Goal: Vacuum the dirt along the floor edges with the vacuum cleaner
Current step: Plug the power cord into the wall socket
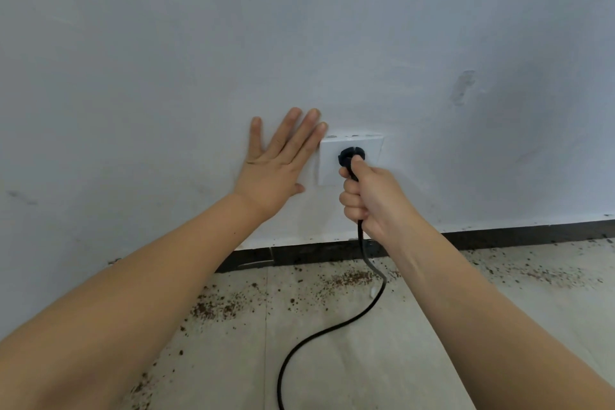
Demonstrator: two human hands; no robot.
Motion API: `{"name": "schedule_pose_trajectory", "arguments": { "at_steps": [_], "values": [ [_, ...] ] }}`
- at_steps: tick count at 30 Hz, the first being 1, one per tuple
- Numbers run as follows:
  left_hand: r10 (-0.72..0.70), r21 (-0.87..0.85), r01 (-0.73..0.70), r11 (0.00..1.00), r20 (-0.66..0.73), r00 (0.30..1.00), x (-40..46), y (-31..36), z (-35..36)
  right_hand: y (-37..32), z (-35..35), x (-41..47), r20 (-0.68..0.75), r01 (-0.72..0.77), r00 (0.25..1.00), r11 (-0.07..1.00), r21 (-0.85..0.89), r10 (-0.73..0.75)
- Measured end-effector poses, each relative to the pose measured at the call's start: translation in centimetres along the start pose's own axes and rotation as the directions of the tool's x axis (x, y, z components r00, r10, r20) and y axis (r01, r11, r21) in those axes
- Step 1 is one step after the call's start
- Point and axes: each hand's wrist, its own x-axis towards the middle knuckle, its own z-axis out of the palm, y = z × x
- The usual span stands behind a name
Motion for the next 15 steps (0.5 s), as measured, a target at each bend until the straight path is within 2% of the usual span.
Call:
{"name": "schedule_pose_trajectory", "arguments": {
  "at_steps": [3, 9, 15],
  "values": [
    [-0.002, -0.054, 0.004, 0.999, 0.027, 1.0, 0.0, -0.1, 0.4, -0.2, 0.1, 0.7, -0.004, 0.022, 1.0, 1.0, -0.02, -0.022],
    [0.006, -0.039, -0.005, 0.999, 0.041, 0.999, -0.1, -0.2, 0.8, -0.5, 0.3, 1.2, 0.004, 0.014, 1.0, 1.0, 0.007, -0.014],
    [-0.023, -0.14, 0.057, 0.989, 0.237, 0.971, 0.1, 0.2, -2.0, -2.1, 0.0, -0.1, 0.082, -0.172, 0.982, 0.985, 0.014, 0.17]
  ]
}}
